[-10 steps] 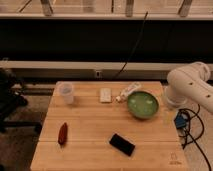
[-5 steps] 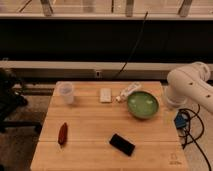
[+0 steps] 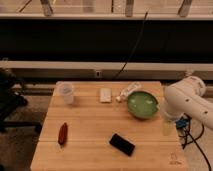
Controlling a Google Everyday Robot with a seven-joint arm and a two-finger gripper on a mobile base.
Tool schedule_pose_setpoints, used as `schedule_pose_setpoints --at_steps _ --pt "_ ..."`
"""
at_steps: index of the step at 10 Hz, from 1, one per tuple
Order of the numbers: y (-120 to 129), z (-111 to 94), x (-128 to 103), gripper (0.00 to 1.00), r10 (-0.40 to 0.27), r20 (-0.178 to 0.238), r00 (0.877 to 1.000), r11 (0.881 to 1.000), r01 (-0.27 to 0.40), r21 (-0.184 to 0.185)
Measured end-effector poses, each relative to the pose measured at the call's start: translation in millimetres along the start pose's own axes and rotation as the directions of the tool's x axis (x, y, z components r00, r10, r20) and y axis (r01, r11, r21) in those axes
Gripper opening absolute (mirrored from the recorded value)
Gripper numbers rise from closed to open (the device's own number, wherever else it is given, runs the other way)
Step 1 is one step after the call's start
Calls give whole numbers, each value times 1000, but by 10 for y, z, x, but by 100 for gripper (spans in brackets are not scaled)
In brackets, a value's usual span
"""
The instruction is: Push the eraser across the table
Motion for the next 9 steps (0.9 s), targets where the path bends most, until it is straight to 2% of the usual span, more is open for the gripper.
schedule_pose_setpoints --at_steps 2,5,9 --pt "146 103 -98 80 -17 2 1000 1000 17 -8" --pt "429 387 -254 80 -47 6 999 999 47 -21" --pt "558 484 -373 80 -64 19 998 997 65 -42"
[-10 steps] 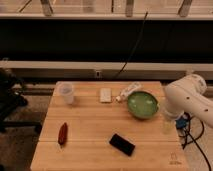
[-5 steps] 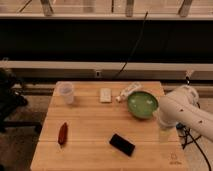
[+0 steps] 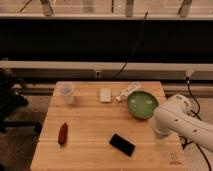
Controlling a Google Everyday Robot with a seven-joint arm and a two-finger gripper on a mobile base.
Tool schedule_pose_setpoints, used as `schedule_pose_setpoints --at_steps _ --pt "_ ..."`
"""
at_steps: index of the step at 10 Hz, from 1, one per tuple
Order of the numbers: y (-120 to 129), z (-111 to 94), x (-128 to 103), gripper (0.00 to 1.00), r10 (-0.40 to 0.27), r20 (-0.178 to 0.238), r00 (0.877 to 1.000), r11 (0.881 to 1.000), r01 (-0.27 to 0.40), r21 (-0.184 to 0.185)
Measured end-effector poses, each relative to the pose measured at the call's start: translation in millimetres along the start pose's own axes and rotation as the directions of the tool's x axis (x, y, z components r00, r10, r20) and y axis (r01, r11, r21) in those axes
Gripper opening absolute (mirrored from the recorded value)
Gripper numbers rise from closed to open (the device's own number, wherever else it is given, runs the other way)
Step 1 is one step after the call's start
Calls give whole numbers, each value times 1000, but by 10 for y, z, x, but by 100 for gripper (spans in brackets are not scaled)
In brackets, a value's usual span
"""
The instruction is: Push the eraser across the table
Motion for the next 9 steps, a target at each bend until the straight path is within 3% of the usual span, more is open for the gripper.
schedule_pose_setpoints --at_steps 9 --pt "167 142 -188 80 -8 26 1000 999 9 -38"
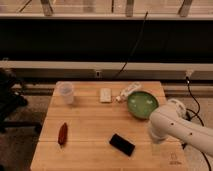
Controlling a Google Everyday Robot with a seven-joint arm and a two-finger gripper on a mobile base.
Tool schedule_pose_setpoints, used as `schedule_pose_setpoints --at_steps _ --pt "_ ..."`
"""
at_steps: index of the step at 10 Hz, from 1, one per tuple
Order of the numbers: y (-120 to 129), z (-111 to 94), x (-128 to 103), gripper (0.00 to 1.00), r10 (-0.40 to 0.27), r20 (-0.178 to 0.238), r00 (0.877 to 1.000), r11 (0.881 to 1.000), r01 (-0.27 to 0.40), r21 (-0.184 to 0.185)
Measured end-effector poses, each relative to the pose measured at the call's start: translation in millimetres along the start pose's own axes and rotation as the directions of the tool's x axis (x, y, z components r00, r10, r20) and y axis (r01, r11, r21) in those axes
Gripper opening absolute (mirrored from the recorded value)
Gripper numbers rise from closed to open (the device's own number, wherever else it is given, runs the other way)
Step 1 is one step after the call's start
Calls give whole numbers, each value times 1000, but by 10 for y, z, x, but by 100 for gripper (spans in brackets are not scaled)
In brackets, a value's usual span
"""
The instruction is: Push the eraser across the table
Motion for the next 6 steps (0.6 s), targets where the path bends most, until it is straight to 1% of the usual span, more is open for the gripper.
schedule_pose_setpoints --at_steps 2,3,6 --pt "26 31 -40 79 -3 6 1000 1000 3 -8" --pt "50 63 -50 73 -5 9 1000 1000 5 -14" --pt "100 177 -50 42 1 21 1000 1000 0 -27"
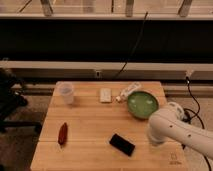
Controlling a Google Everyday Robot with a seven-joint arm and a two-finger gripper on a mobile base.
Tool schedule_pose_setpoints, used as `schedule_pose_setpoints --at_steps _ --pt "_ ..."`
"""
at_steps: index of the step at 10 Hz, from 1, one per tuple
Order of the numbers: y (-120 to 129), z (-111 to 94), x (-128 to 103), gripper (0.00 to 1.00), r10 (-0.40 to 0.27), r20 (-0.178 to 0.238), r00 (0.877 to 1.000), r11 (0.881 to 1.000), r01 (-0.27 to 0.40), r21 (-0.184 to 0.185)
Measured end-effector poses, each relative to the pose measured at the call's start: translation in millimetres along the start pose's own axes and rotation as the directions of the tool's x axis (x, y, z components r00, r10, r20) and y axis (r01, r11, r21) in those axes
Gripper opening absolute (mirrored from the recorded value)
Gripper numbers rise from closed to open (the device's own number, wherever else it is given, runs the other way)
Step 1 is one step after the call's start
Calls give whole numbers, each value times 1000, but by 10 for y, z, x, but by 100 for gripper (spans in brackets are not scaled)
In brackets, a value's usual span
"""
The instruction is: Push the eraser across the table
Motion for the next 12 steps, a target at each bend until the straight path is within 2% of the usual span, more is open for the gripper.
schedule_pose_setpoints --at_steps 2,4,5,9,12 --pt "12 25 -16 22 4 9 1000 1000 -4 -6" --pt "39 192 26 5 6 19 1000 1000 -6 -23" --pt "35 273 10 2 1 25 1000 1000 -1 -29" --pt "6 363 -114 2 -35 17 999 998 36 -46" --pt "-43 441 -356 2 -78 11 997 995 79 -60"
